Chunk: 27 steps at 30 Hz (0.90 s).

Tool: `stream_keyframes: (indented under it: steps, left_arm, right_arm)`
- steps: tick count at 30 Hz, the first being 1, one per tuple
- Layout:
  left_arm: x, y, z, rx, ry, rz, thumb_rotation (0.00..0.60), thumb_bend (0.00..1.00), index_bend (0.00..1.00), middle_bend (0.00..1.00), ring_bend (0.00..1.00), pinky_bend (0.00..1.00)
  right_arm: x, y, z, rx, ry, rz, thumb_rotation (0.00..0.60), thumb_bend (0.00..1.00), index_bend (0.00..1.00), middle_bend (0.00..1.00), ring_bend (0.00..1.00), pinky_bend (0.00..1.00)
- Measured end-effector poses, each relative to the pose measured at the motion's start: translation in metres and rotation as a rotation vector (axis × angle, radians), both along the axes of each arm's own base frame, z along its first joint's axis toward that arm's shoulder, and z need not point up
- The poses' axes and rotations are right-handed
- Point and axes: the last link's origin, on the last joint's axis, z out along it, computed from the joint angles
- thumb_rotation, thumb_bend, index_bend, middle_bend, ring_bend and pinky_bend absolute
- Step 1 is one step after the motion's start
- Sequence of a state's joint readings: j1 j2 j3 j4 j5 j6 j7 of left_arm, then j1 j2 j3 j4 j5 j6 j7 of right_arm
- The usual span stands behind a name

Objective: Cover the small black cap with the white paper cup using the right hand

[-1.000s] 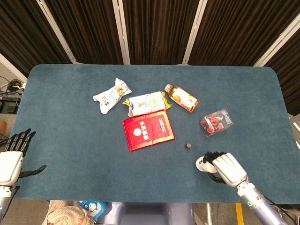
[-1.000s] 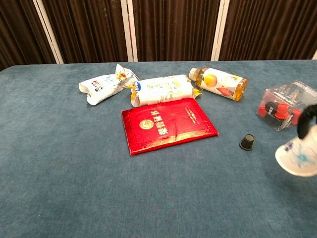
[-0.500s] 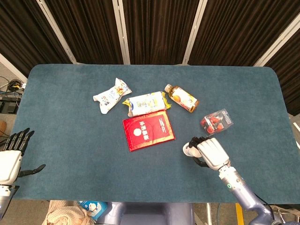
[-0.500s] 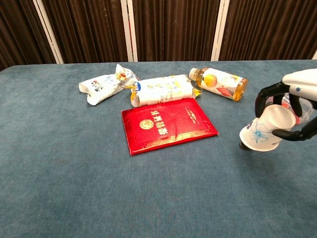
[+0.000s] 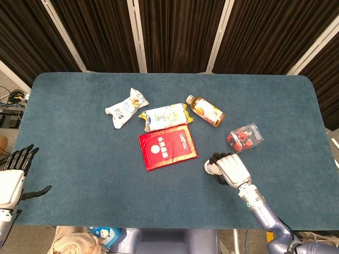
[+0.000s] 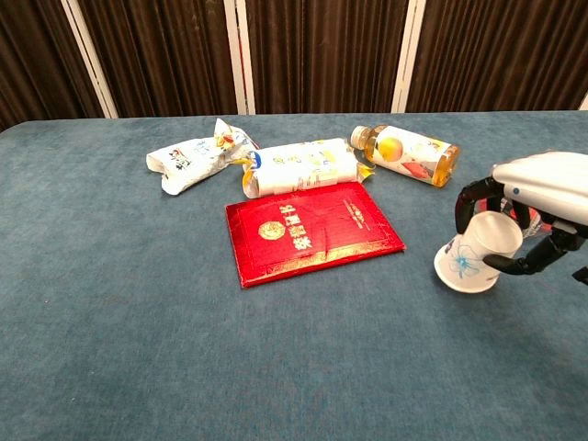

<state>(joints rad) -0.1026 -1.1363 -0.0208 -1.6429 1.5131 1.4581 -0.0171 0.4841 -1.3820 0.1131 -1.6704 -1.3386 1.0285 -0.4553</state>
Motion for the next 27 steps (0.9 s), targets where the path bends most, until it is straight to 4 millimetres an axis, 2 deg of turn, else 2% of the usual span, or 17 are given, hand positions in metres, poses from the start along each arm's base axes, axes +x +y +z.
stream_keyframes:
  steps: [5,9,14,18,22,27]
  left_arm:
    - [0.000,-0.001,0.000,0.004,0.003,-0.004,0.600,0.00,0.00,0.00,0.00,0.02]
    - [0.001,-0.002,0.000,0.005,0.004,-0.008,0.600,0.00,0.00,0.00,0.00,0.02]
    - [0.001,-0.002,-0.001,0.006,0.010,-0.012,0.600,0.00,0.00,0.00,0.00,0.02]
    - [0.001,-0.003,-0.001,0.004,0.015,-0.010,0.600,0.00,0.00,0.00,0.00,0.02]
    - [0.002,-0.004,-0.002,0.003,0.023,-0.014,0.600,0.00,0.00,0.00,0.00,0.02]
    - [0.002,-0.005,-0.003,0.001,0.031,-0.022,0.600,0.00,0.00,0.00,0.00,0.02]
  right_arm:
    - [-0.005,0.003,0.000,-0.007,0.060,-0.025,0.600,0.39,0.00,0.03,0.11,0.26]
    - [-0.005,0.007,0.010,-0.044,0.062,-0.033,0.600,0.39,0.00,0.01,0.10,0.25]
    - [-0.014,0.017,0.038,-0.105,0.069,-0.047,0.600,0.39,0.00,0.01,0.07,0.21]
    - [-0.032,0.031,0.064,-0.144,0.073,-0.074,0.600,0.39,0.00,0.00,0.06,0.20]
    - [-0.055,0.053,0.092,-0.187,0.062,-0.116,0.600,0.39,0.00,0.00,0.04,0.18]
    - [-0.081,0.082,0.117,-0.240,0.045,-0.171,0.600,0.39,0.00,0.00,0.00,0.14]
